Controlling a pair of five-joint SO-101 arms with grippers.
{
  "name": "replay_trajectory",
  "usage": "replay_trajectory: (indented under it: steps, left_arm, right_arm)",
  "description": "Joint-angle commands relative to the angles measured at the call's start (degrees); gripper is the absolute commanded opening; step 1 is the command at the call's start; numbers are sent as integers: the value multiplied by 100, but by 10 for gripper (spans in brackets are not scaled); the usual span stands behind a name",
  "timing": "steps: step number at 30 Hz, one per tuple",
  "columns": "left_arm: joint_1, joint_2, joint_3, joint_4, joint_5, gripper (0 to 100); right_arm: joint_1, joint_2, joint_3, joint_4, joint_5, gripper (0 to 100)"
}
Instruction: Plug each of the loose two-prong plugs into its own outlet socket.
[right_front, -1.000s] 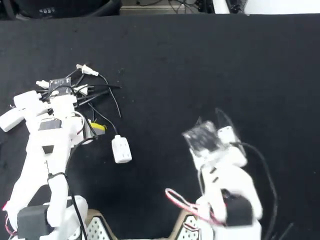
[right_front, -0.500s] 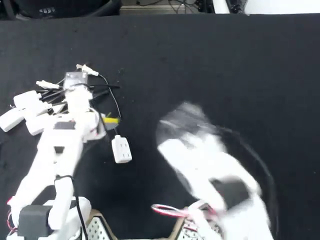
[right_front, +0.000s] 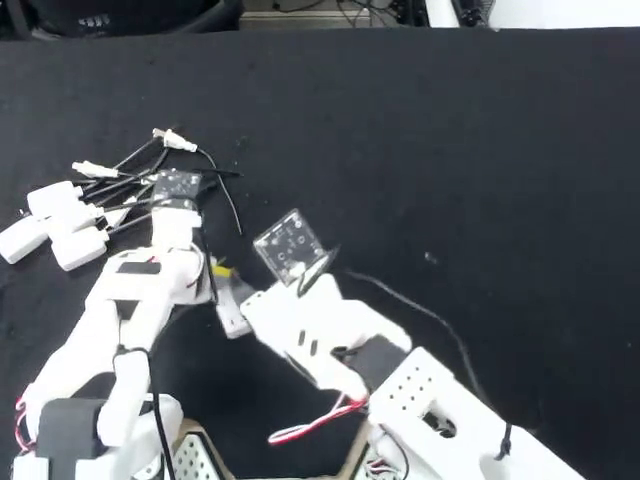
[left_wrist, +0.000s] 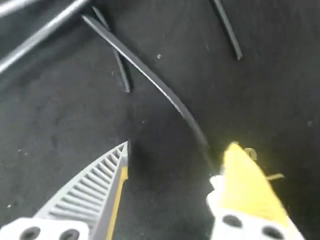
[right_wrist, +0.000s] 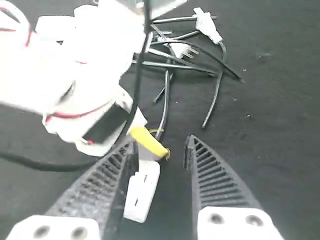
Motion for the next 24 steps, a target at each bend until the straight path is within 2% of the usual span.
replay_trajectory:
  steps: [1, 6, 12, 15, 18, 20, 24]
  left_arm:
    - [-558, 105, -444, 79, 0, 266]
    - [-787, -18, -549, 193, 589, 300]
    - [-813, -352, -1095, 1301, 1196, 334]
    - [-1349, -404, -1156, 1222, 1679, 332]
    - [-2158, -352, -1218, 888, 2514, 332]
    - [-2563, -352, -1200, 730, 3042, 332]
    - [-2695, -352, -1174, 677, 3323, 332]
  right_arm:
    - [-123, 215, 145, -677, -79, 155]
    - [-132, 892, -40, -615, -79, 156]
    - [-589, 2193, -1191, 176, -325, 158]
    - [-651, 2756, -1596, 237, -756, 221]
    - [-668, 3231, -1763, 220, -1029, 315]
    - [-800, 3486, -1886, 211, -1055, 332]
    - [-1029, 3916, -2246, 211, -1037, 332]
